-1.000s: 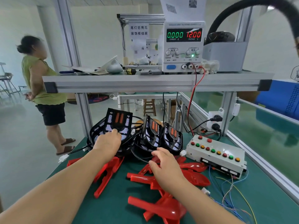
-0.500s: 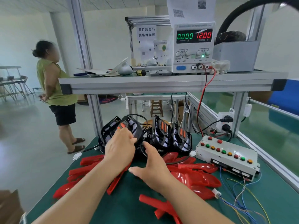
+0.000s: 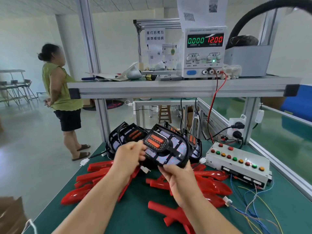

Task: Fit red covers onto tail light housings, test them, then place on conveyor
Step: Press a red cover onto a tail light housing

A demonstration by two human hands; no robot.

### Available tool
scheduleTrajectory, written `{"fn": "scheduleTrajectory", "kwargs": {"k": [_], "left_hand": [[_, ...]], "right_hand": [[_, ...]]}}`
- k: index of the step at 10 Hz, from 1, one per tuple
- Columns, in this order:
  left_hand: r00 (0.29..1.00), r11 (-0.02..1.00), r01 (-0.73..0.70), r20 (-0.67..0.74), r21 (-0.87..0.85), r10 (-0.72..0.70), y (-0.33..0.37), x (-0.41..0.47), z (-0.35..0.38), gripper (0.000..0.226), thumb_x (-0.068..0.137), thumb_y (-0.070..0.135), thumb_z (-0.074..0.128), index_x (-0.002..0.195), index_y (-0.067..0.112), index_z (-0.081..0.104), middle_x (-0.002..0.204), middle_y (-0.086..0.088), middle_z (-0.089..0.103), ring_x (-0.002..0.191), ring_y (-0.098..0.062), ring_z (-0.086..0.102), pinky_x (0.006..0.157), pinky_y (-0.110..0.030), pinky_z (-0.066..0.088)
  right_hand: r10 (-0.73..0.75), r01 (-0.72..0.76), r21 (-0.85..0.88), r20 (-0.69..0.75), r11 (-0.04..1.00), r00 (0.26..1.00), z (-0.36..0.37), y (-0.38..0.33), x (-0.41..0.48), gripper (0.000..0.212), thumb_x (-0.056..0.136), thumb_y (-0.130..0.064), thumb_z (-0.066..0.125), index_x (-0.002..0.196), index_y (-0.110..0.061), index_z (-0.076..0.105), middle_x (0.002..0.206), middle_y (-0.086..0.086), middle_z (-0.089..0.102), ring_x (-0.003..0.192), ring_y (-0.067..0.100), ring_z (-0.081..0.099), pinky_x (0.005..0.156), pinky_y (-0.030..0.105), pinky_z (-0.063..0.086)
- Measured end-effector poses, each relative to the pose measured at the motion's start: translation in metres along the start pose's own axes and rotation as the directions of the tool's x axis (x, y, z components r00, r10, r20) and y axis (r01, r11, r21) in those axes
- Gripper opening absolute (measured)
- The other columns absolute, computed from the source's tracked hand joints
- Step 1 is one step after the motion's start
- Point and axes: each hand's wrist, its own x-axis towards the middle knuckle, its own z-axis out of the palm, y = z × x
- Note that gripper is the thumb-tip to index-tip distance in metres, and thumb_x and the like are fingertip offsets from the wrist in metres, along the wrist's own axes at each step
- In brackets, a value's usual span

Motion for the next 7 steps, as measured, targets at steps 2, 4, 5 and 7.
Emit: {"fn": "scheduleTrajectory", "kwargs": {"k": [2,4,5,7], "left_hand": [[0.918,0.915,0.387,0.139,-0.116,-0.371,-0.023,0.039,0.002,0.042,0.106,0.025,0.035,0.13,-0.002,0.057,0.109,-0.014,0.067,0.1,-0.027,0.063,0.091,-0.04,0.047],[0.835,0.863,0.45,0.451,-0.231,-0.315,-0.009,0.048,-0.001,0.03,0.106,0.014,0.035,0.109,-0.005,0.057,0.102,-0.02,0.071,0.077,-0.023,0.075,0.049,-0.028,0.057],[0.717,0.838,0.53,0.596,-0.128,-0.363,-0.008,0.053,-0.008,0.051,0.097,0.056,0.044,0.095,0.008,0.065,0.068,-0.011,0.072,0.054,-0.024,0.069,0.05,-0.03,0.056],[0.893,0.921,0.349,0.359,-0.171,-0.271,-0.017,0.086,-0.005,0.024,0.099,0.018,0.057,0.079,0.007,0.064,0.065,-0.003,0.062,0.053,-0.01,0.058,0.06,-0.023,0.05]], "right_hand": [[0.159,-0.181,0.153,0.145,0.972,0.977,-0.016,-0.02,0.005,0.063,0.07,0.014,0.042,0.131,0.003,0.055,0.116,0.022,0.07,0.102,0.031,0.072,0.074,0.037,0.061],[0.333,-0.379,0.048,0.381,0.924,0.862,-0.04,-0.029,-0.003,0.061,0.059,0.006,0.049,0.117,0.006,0.068,0.124,0.03,0.064,0.105,0.042,0.068,0.076,0.048,0.061],[0.433,-0.395,-0.18,0.428,0.901,0.794,-0.046,-0.029,-0.009,0.07,0.054,-0.001,0.058,0.123,-0.002,0.067,0.124,0.025,0.065,0.103,0.038,0.068,0.088,0.051,0.057],[0.481,-0.425,-0.227,0.48,0.876,0.734,-0.043,-0.031,-0.007,0.065,0.055,-0.002,0.056,0.119,-0.001,0.069,0.113,0.021,0.07,0.093,0.034,0.071,0.075,0.044,0.061]]}}
